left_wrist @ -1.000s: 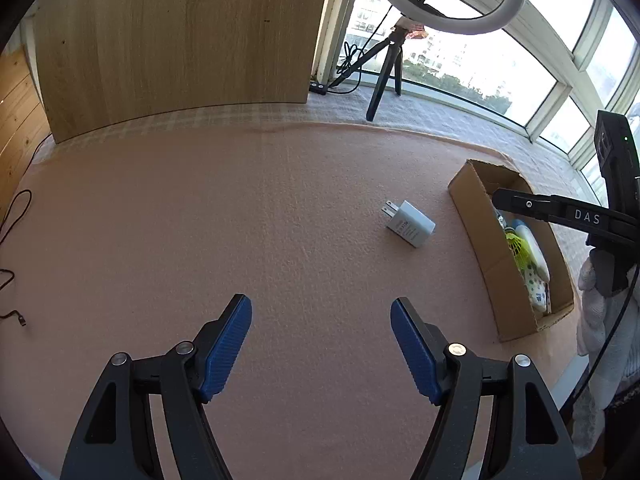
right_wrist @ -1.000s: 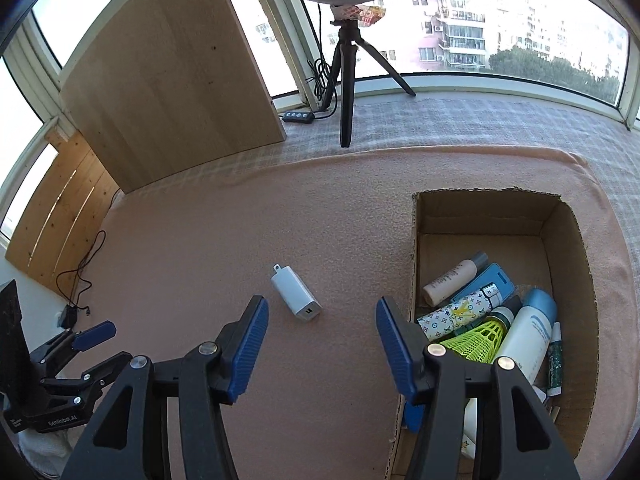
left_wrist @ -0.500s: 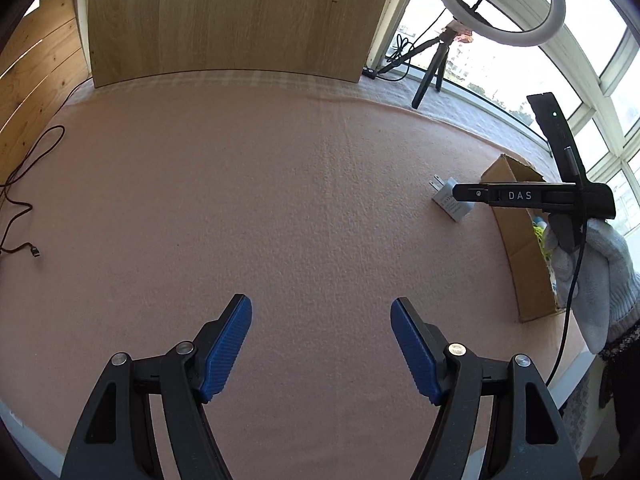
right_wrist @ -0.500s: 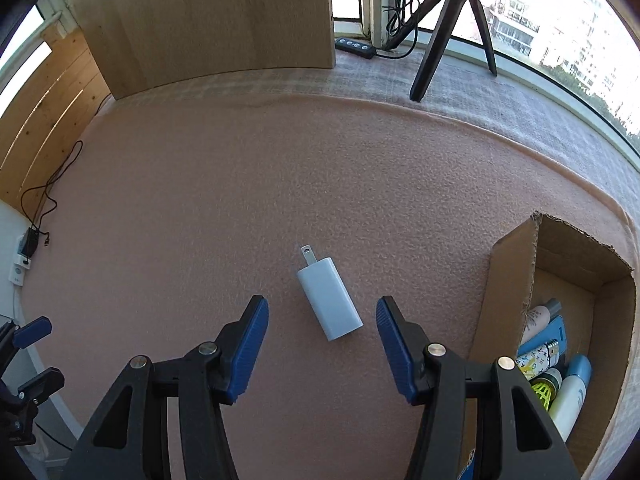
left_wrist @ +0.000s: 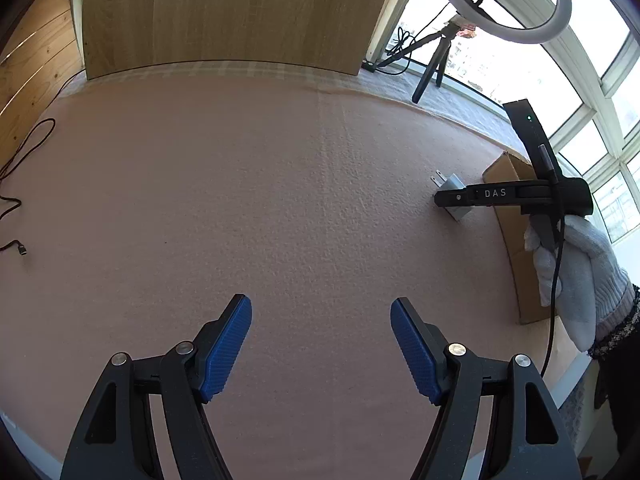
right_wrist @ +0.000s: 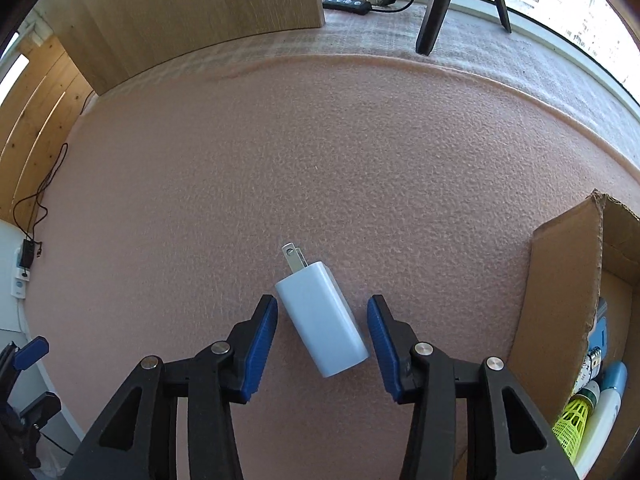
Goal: Organize objects
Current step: 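Lower the right gripper over the white charger and close on it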
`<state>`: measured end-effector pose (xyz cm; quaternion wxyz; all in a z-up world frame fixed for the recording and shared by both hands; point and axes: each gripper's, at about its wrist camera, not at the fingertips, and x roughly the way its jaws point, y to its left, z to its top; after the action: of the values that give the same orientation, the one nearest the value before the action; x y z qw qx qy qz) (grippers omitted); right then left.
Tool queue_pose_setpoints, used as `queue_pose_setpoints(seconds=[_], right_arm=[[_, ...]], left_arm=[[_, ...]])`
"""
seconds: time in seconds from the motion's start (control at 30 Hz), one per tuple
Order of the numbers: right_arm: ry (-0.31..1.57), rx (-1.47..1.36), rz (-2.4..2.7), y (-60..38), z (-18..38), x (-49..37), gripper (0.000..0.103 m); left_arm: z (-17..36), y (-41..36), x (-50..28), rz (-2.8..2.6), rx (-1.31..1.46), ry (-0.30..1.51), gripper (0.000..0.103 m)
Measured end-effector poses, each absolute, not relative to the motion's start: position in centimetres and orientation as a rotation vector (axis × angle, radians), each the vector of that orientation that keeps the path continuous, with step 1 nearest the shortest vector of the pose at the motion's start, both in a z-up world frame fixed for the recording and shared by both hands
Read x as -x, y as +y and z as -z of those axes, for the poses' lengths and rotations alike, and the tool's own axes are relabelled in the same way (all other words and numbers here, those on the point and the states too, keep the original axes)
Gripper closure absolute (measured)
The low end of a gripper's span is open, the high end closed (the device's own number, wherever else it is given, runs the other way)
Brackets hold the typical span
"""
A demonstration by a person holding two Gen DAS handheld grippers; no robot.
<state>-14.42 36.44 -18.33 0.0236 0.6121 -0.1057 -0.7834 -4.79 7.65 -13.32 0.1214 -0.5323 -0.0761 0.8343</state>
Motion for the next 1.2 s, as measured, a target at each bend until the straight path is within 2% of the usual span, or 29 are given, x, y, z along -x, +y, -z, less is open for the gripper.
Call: queue_pose_setpoints(seconds=[0.33, 0.57, 0.63, 0.67, 0.7, 0.83, 1.03, 1.2], right_arm=[[-0.363, -1.808, 2.367, 34.0, 17.1, 13.4, 0.065], [-0.450, -1.884, 2.410, 35.3, 18.1, 15.1, 0.066], [-0.456, -1.889, 2.406, 35.1, 18.3, 15.3, 0.071], [-0.456, -1.892, 2.397, 34.9, 18.3, 15.3, 0.079], [-0.458, -1.893, 2.387, 34.7, 18.4, 15.2, 0.082], [-0.493, -1.873, 2.350, 33.3, 18.5, 14.3, 0.082], [-0.707, -1.814, 2.209, 31.0, 19.6, 11.4, 0.082], [-0.702, -1.787, 2.246, 30.3, 19.4, 9.6, 0.081]], left_arm=[[13.7, 7.3, 5.0, -2.430, 1.567, -0.232, 0.028], [13.9, 6.2, 4.8, -2.443, 1.572, -0.250, 0.028], [13.9, 5.8, 4.7, -2.448, 1.573, -0.256, 0.028], [13.9, 5.6, 4.7, -2.451, 1.573, -0.259, 0.028], [14.0, 5.4, 4.7, -2.453, 1.573, -0.260, 0.028], [14.3, 5.1, 5.0, -2.452, 1.571, -0.262, 0.028], [15.2, 6.0, 4.9, -2.413, 1.580, -0.237, 0.028], [16.0, 8.0, 4.9, -2.366, 1.584, -0.198, 0.028]])
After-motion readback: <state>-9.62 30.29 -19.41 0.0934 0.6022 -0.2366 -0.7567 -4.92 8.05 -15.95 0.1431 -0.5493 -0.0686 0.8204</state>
